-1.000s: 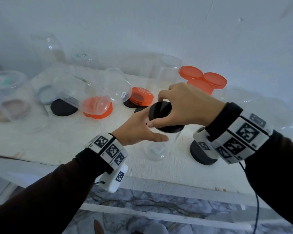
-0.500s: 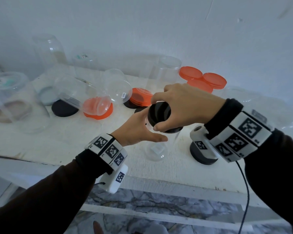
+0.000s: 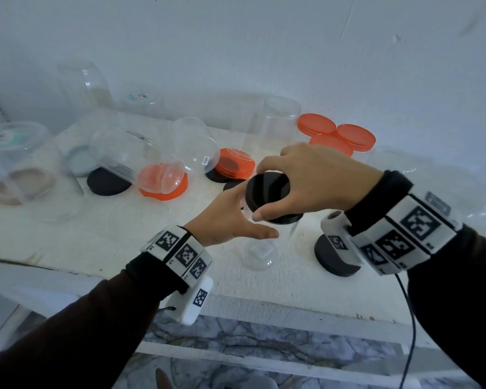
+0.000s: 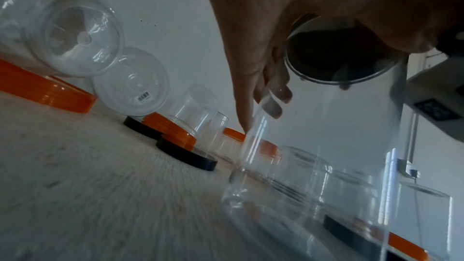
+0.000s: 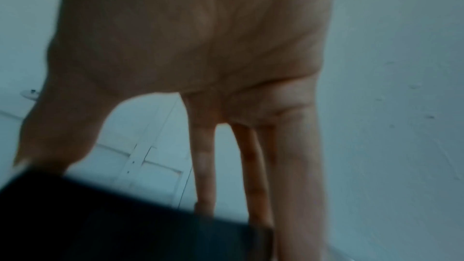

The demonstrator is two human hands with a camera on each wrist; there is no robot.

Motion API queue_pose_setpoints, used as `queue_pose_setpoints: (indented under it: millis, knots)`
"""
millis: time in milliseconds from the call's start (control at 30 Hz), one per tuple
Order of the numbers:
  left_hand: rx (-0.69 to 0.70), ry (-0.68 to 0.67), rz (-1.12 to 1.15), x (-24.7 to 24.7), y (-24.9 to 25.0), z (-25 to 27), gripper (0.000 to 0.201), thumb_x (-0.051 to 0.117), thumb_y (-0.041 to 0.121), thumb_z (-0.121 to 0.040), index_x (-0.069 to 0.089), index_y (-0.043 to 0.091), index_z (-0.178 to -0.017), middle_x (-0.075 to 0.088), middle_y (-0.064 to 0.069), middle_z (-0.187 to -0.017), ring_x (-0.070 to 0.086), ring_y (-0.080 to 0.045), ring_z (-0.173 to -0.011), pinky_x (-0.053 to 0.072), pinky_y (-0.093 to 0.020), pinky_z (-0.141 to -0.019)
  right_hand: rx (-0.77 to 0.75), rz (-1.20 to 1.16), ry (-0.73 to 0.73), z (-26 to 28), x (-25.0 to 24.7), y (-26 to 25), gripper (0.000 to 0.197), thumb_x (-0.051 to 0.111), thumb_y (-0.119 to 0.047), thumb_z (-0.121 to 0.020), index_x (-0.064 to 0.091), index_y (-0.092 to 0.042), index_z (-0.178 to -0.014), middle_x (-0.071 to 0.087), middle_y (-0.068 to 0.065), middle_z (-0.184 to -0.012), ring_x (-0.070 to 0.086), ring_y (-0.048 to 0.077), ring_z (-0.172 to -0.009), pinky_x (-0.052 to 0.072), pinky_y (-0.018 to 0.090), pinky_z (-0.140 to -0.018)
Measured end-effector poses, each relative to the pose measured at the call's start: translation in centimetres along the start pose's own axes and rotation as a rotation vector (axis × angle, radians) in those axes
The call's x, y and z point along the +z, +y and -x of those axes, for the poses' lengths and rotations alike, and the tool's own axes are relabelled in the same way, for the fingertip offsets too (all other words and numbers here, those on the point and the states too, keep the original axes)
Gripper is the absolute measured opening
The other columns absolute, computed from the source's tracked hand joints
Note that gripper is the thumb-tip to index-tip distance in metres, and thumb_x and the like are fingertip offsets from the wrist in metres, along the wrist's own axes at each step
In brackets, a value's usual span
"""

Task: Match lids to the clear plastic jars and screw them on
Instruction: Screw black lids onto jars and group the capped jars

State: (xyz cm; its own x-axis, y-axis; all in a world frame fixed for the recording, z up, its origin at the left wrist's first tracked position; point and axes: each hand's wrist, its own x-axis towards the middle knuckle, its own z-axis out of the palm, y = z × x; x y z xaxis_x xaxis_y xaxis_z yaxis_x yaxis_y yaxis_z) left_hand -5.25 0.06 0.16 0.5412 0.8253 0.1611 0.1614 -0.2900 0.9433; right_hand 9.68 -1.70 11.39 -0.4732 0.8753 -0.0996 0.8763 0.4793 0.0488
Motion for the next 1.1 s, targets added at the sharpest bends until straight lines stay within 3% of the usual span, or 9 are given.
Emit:
queue_pose_setpoints:
  millis: [67,133,267,400,467,567,767,1000,1100]
  knots:
    - [-0.008,-0.008,-0.019,-0.2,0.0,-0.1,0.068,0.084,0.035,-0.051,0.048,0.043,-0.109,0.062,0.018,-0.11,0.054,0.007,-0.106,0.042,-0.011,-0.089,-0.043,-0.044,-0.154,0.2,-0.6,0.3,0.073,0.059,-0.068,-0.069,0.039,-0.039,-0.133,0.047,-0.008,-0.109,0.048,0.011,-0.098,0.044,0.025,-0.078]
    - [-0.006,-0.005,-0.014,-0.2,0.0,0.0,0.068,0.083,0.037,-0.05,0.048,0.042,-0.109,0.062,0.017,-0.109,0.054,0.008,-0.105,0.041,-0.009,-0.088,-0.089,-0.13,-0.207,0.3,-0.9,0.5,0.072,0.066,-0.058,-0.07,0.037,-0.042,-0.134,0.043,-0.009,-0.112,0.045,0.01,-0.101,0.044,0.026,-0.086]
    - [0.002,0.017,-0.013,0.1,0.0,0.1,0.069,0.078,0.045,-0.049,0.047,0.043,-0.111,0.061,0.014,-0.113,0.054,0.004,-0.109,0.043,-0.016,-0.093,-0.055,-0.06,0.012,0.2,0.3,0.1,0.063,0.063,-0.064,-0.068,0.054,-0.033,-0.123,0.048,-0.006,-0.09,0.048,0.012,-0.085,0.043,0.023,-0.071]
    - [0.008,0.013,-0.016,0.1,0.0,0.1,0.068,0.078,0.044,-0.05,0.047,0.044,-0.111,0.062,0.015,-0.111,0.055,0.004,-0.107,0.043,-0.013,-0.089,-0.025,-0.036,0.098,0.4,1.0,-0.3,0.061,0.059,-0.066,-0.07,0.056,-0.031,-0.12,0.05,-0.003,-0.087,0.047,0.011,-0.074,0.035,0.016,-0.059]
    - [-0.003,-0.009,-0.006,-0.2,0.0,0.0,0.068,0.08,0.042,-0.051,0.049,0.042,-0.112,0.063,0.015,-0.11,0.056,0.003,-0.107,0.044,-0.015,-0.089,-0.04,-0.086,0.017,0.5,0.8,0.4,0.066,0.058,-0.067,-0.07,0.049,-0.037,-0.129,0.05,-0.004,-0.101,0.049,0.011,-0.085,0.04,0.018,-0.067]
    - [-0.011,-0.048,0.009,-0.5,0.0,-0.1,0.065,0.083,0.035,-0.052,0.052,0.038,-0.109,0.065,0.015,-0.106,0.057,0.003,-0.105,0.044,-0.011,-0.086,-0.12,-0.275,-0.124,0.7,0.7,1.3,0.072,0.067,-0.057,-0.07,0.04,-0.043,-0.135,0.044,-0.008,-0.122,0.045,0.009,-0.108,0.043,0.026,-0.091]
    - [0.015,-0.017,-0.005,-0.4,-0.2,-0.1,0.065,0.079,0.042,-0.051,0.052,0.036,-0.11,0.063,0.005,-0.109,0.057,-0.005,-0.106,0.046,-0.021,-0.092,-0.12,-0.256,0.074,0.8,2.1,1.1,0.066,0.068,-0.058,-0.067,0.051,-0.038,-0.129,0.052,-0.004,-0.109,0.051,0.013,-0.097,0.046,0.033,-0.086]
    - [0.044,-0.041,0.002,-0.3,0.0,-0.4,0.065,0.079,0.039,-0.054,0.05,0.038,-0.113,0.063,0.01,-0.11,0.057,0.0,-0.106,0.043,-0.012,-0.087,-0.113,-0.281,0.081,0.8,2.5,1.8,0.069,0.058,-0.061,-0.065,0.048,-0.039,-0.13,0.051,-0.009,-0.114,0.049,0.009,-0.101,0.046,0.031,-0.087]
    - [0.059,-0.05,-0.006,0.3,0.0,-1.0,0.071,0.082,0.034,-0.058,0.047,0.037,-0.119,0.061,0.014,-0.112,0.054,0.001,-0.108,0.042,-0.011,-0.088,-0.105,-0.337,0.091,1.4,2.6,2.9,0.067,0.065,-0.056,-0.067,0.048,-0.038,-0.129,0.049,-0.011,-0.117,0.047,0.008,-0.105,0.046,0.032,-0.089]
